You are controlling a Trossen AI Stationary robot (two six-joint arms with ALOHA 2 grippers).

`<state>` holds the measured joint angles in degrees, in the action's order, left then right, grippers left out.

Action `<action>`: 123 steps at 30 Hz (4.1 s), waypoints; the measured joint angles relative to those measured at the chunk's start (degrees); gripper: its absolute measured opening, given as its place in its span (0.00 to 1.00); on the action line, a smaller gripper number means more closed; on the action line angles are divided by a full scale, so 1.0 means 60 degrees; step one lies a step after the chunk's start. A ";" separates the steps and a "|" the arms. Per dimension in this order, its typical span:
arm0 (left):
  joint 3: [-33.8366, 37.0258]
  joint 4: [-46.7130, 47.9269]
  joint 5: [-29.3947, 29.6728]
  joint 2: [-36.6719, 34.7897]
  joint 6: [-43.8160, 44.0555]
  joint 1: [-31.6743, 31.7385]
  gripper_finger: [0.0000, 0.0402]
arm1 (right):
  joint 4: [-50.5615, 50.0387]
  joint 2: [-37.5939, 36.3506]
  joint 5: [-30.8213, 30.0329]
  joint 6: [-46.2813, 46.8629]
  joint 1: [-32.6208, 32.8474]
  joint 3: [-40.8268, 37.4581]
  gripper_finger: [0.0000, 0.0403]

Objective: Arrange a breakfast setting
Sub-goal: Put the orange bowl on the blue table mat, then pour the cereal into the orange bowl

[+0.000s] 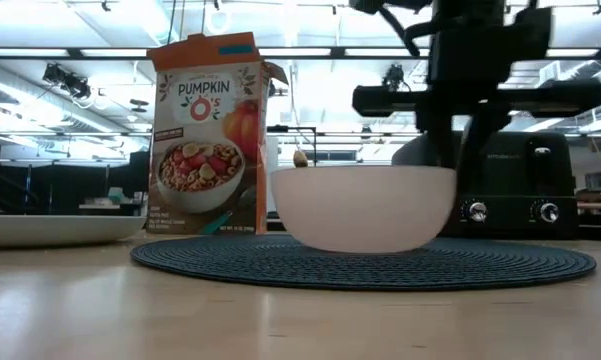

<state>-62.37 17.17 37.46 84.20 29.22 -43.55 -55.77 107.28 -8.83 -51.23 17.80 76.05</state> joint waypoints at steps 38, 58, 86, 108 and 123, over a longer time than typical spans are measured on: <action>0.0000 0.0429 0.1772 -0.0036 0.0013 0.0583 0.47 | -0.1950 -0.2368 -0.0636 0.6441 0.0200 0.0663 0.38; -0.2976 0.4566 -0.0343 -0.3353 -0.3516 0.5515 0.68 | 0.3159 -0.6744 -0.1615 0.9753 0.1299 -0.4464 0.36; -0.1534 0.5014 -0.4935 -0.3519 -0.8768 1.1858 0.85 | 0.5513 -0.6771 -0.2342 0.7622 -0.0223 -0.4615 0.47; -0.0827 0.6885 -0.4910 -0.3355 -0.8090 1.1594 0.49 | 0.5722 -0.6768 -0.1763 0.7277 -0.1535 -0.4615 0.48; -0.0827 0.5830 -0.3964 -0.3219 -0.8492 0.9435 0.48 | 0.6333 -0.6756 -0.0796 0.6439 -0.2316 -0.4615 0.48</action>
<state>-67.33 52.15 13.68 64.89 -21.73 13.06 -17.77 66.74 -13.60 -12.60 3.90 48.36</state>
